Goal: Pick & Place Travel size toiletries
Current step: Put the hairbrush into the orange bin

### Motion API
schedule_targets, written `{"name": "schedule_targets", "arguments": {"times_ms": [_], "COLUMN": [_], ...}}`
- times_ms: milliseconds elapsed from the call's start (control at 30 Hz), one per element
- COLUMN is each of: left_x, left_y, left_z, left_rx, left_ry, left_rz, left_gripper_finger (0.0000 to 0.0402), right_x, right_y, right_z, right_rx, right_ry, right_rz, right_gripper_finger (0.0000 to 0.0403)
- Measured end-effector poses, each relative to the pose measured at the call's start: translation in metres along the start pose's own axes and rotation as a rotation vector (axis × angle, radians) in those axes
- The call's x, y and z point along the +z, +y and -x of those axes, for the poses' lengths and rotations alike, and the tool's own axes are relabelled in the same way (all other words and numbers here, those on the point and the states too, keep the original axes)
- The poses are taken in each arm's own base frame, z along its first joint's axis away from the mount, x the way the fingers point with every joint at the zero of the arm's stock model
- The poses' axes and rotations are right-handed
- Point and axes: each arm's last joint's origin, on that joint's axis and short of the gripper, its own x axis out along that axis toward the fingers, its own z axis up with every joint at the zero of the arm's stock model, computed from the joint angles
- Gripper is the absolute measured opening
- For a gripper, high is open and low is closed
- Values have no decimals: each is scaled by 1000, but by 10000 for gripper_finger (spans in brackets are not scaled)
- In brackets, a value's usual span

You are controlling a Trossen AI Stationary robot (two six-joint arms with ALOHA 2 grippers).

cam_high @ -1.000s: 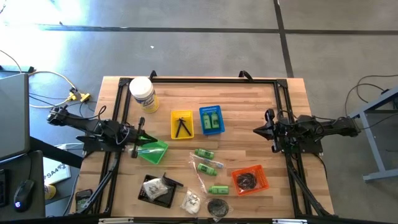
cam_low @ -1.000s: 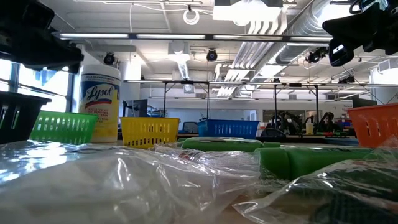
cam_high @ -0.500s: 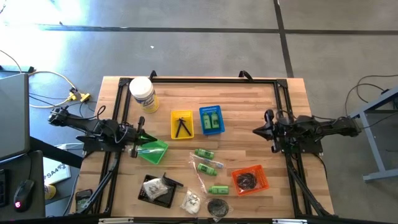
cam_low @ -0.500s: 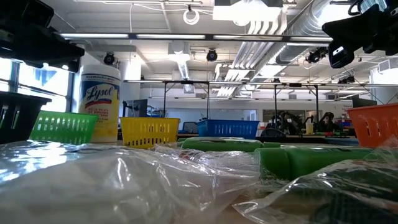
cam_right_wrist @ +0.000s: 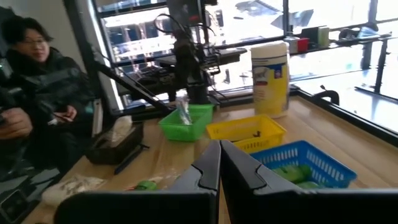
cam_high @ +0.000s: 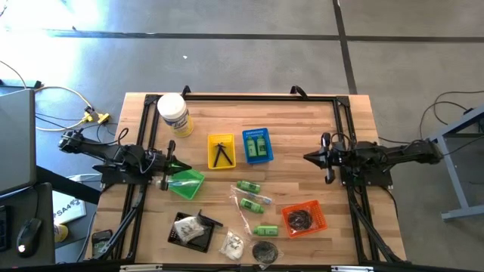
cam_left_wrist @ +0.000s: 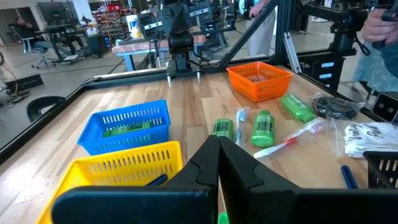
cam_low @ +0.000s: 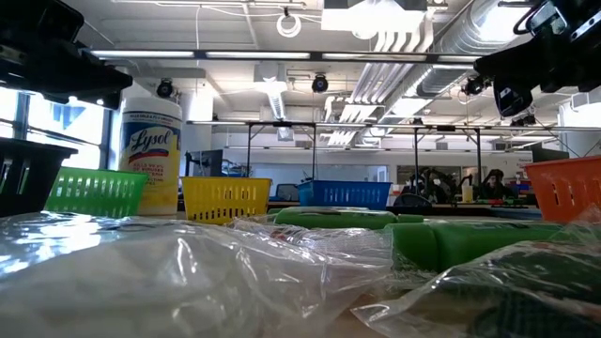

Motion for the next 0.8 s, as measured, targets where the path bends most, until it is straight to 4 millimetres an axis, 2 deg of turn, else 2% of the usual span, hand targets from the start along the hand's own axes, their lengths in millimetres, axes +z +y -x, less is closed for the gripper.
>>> {"name": "schedule_targets", "arguments": {"times_ms": [267, 567, 800], "left_x": [0, 1, 3], "left_y": [0, 0, 1], "left_z": [0, 0, 0], "left_rx": [5, 7, 30], "left_ry": [-3, -22, -39], "left_rz": [1, 10, 19], "left_gripper_finger": [0, 0, 0], "right_x": [-5, -7, -3], "right_y": [-2, 2, 3], "right_z": [-4, -12, -19], "right_rx": [-93, 7, 4], "right_ry": [41, 77, 33], "right_rz": [-17, -38, -72], "right_gripper_finger": [2, 2, 2]}}
